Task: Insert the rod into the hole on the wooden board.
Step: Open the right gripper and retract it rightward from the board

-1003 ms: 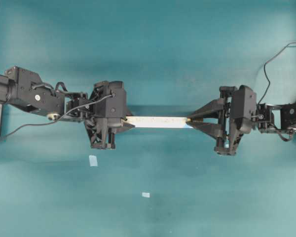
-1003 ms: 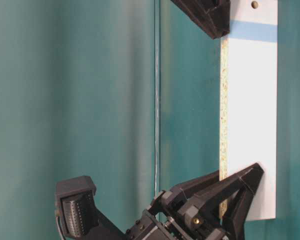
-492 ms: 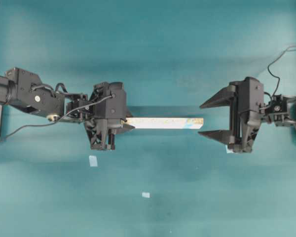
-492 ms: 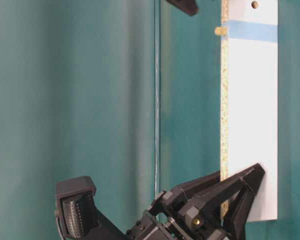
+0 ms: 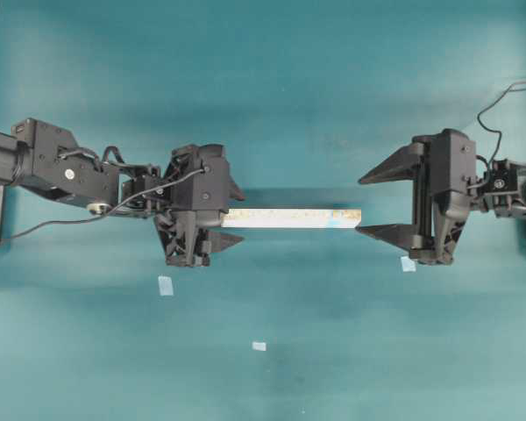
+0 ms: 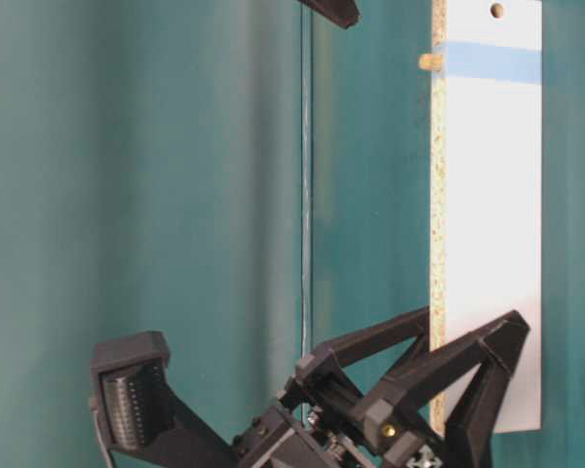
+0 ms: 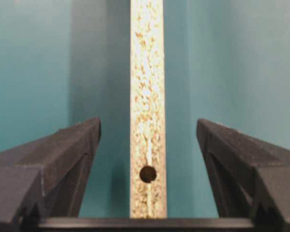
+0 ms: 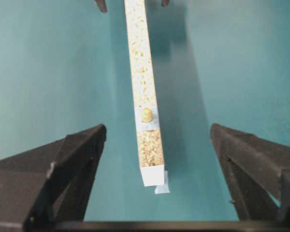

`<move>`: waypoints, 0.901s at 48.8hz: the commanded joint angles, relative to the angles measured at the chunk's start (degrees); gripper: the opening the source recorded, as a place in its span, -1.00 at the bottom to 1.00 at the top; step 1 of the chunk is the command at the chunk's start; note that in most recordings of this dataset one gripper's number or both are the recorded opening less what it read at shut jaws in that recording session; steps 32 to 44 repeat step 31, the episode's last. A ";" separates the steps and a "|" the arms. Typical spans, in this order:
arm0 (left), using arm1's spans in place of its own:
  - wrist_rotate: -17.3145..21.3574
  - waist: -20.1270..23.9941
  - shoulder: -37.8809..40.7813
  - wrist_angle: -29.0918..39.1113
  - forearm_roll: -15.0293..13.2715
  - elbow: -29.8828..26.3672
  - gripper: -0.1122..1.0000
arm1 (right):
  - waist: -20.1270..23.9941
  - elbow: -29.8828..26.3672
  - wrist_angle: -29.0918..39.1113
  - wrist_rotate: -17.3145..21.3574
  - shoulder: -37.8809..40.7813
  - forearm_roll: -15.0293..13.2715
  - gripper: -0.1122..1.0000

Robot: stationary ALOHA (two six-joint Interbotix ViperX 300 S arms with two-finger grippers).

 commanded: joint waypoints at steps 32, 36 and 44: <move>0.09 0.35 -12.13 6.42 0.18 0.18 0.73 | -0.18 1.05 -0.18 0.00 -3.25 0.00 0.93; 0.09 0.35 -12.13 6.42 0.18 0.18 0.73 | -0.18 1.05 -0.18 0.00 -3.25 0.00 0.93; 0.09 0.35 -12.13 6.42 0.18 0.18 0.73 | -0.18 1.05 -0.18 0.00 -3.25 0.00 0.93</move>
